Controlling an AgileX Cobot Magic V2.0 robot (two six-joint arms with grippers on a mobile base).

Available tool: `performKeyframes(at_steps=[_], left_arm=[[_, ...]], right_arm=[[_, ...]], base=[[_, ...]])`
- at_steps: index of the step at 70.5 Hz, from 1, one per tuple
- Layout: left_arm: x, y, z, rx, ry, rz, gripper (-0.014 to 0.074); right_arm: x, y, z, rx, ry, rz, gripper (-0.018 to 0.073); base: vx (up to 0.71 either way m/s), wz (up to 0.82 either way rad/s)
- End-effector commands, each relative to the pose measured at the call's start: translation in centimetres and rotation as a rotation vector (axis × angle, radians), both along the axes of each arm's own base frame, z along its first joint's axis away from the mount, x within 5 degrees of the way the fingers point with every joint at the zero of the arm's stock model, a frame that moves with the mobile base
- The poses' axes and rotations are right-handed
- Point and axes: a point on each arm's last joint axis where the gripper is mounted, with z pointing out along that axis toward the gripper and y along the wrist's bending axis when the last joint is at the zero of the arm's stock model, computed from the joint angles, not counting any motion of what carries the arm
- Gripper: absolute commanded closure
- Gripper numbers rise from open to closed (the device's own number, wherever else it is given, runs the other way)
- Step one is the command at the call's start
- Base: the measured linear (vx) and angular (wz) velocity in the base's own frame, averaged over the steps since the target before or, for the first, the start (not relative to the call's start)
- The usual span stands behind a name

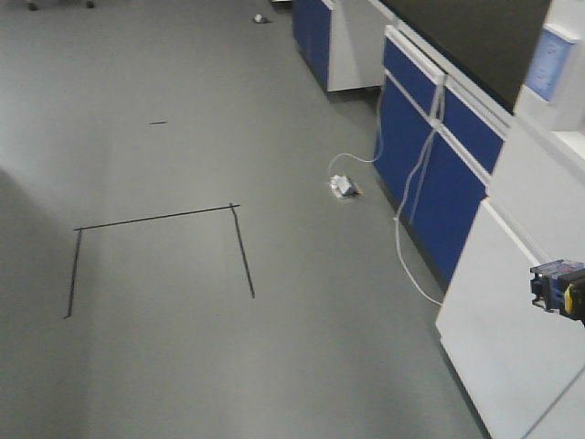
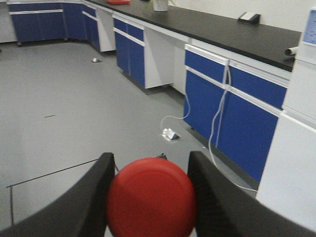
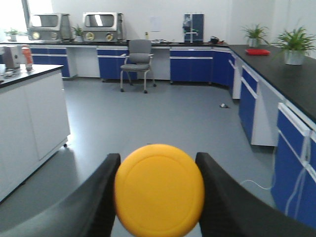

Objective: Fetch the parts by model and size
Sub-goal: 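Drive the base to the bench with the red tray, holding both buttons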

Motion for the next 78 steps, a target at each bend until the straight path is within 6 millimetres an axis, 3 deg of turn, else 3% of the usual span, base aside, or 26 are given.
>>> performKeyframes(at_steps=[1, 41, 78], left_arm=[[0.03, -0.06, 1.47, -0.026, -0.091, -0.005, 0.0603], [0.03, -0.06, 1.47, -0.026, -0.091, -0.005, 0.0603], [0.03, -0.06, 1.46, -0.025, -0.090, -0.005, 0.0603]], right_arm=[[-0.08, -0.12, 1.67, 0.026, -0.102, -0.011, 0.0569], [-0.08, -0.12, 1.67, 0.026, -0.102, -0.011, 0.0569], [-0.08, -0.12, 1.67, 0.026, -0.102, -0.011, 0.0569]], base=[[0.00, 0.76], [0.13, 0.30], [0.46, 0.02]])
